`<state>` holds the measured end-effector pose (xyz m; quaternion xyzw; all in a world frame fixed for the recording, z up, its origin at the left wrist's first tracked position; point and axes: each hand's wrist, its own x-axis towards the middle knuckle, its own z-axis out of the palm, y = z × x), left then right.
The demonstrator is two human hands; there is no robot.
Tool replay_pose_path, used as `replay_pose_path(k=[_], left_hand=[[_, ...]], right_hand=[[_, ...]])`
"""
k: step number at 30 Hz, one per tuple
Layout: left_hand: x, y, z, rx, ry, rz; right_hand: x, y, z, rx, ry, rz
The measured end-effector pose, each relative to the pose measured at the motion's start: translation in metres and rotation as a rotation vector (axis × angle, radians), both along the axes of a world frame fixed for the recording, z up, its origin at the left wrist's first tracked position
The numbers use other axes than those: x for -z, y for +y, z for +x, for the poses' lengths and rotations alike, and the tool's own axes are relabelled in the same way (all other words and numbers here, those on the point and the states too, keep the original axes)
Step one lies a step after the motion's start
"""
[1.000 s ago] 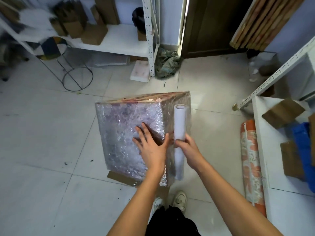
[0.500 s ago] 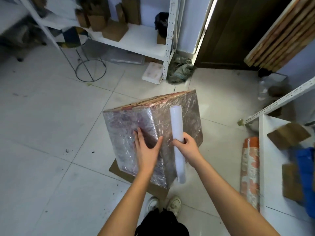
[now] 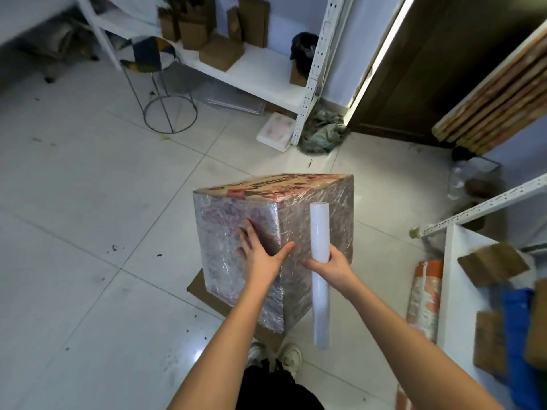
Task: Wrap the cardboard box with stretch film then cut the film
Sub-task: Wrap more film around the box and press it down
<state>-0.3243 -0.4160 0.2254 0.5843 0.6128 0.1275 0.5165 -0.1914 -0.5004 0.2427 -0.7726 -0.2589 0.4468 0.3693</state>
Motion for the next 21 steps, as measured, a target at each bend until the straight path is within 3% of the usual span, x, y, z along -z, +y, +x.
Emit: replay_pose_path(k=[3,6,10,14,21], left_hand=[[0.001,0.001,0.001,-0.044,-0.014,-0.003],[0.002,0.006,-0.002,-0.074,-0.04,0.005],[-0.001,0.01,-0.004,-0.125,-0.073,-0.01],[-0.011,0.011,0.005,-0.176,-0.071,0.004],[-0.025,0.011,0.03,-0.288,-0.042,-0.007]], right_hand=[[-0.003,0.0,0.01,-0.06,0.105,-0.018],[-0.007,0.007,0.025,-0.248,0.174,-0.041],[-0.004,0.024,0.046,-0.484,0.101,-0.101],[0.001,0.031,0.062,-0.518,0.122,-0.094],[0.0,0.033,0.091,-0.393,0.187,0.015]])
